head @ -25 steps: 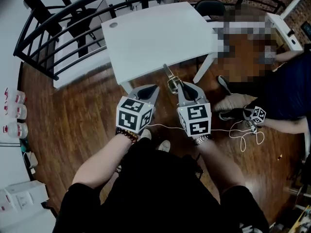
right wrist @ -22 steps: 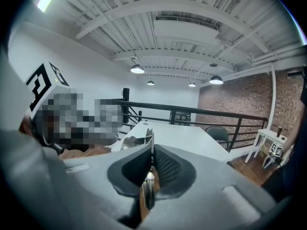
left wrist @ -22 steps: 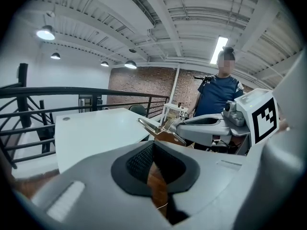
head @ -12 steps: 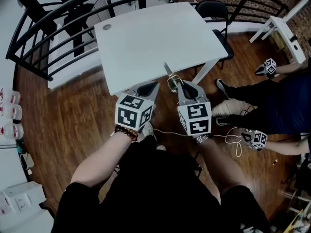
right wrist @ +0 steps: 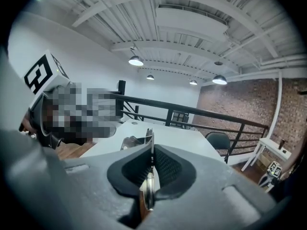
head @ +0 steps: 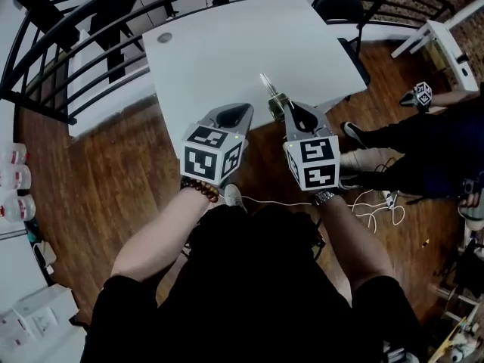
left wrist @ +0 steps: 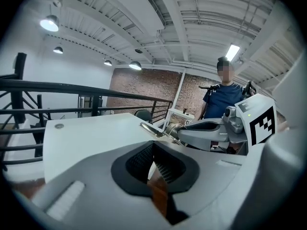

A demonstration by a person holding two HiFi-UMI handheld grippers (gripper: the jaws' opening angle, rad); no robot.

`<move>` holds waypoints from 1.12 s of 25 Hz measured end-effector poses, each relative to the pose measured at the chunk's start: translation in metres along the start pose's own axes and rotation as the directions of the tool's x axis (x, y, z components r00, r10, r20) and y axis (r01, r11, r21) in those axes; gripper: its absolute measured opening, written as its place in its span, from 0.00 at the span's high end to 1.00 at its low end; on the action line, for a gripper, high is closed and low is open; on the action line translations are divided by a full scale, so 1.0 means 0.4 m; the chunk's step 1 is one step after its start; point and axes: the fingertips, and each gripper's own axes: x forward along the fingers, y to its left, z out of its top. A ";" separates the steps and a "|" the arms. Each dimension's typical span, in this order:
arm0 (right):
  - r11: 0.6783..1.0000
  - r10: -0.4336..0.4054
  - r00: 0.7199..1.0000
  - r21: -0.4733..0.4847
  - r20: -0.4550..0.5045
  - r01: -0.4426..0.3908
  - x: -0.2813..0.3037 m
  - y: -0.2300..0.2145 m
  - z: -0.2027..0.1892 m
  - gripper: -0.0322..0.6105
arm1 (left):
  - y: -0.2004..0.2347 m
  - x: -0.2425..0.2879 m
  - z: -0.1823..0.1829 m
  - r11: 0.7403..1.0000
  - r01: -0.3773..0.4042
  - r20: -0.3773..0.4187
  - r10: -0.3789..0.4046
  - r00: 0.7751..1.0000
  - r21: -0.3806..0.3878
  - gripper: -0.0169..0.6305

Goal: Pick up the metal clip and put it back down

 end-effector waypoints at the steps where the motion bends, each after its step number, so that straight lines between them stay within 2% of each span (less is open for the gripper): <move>1: 1.000 -0.004 1.000 -0.006 -0.002 0.004 0.015 -0.002 0.007 0.96 | 0.016 0.005 0.004 1.000 -0.001 0.000 0.001 1.000 -0.005 0.95; 13: 0.995 -0.026 0.999 -0.092 -0.028 0.023 0.174 -0.068 0.060 0.96 | 0.137 0.088 0.042 0.999 -0.019 -0.006 0.018 1.000 -0.038 0.95; 20: 0.995 -0.001 0.999 -0.103 -0.041 -0.003 0.292 -0.177 0.042 0.96 | 0.163 0.240 0.061 0.998 -0.034 -0.044 0.032 0.999 -0.046 0.95; 28: 0.986 0.068 0.994 -0.145 -0.084 -0.080 0.525 -0.321 0.046 0.96 | 0.279 0.447 0.147 0.990 -0.102 -0.081 0.094 0.992 -0.100 0.95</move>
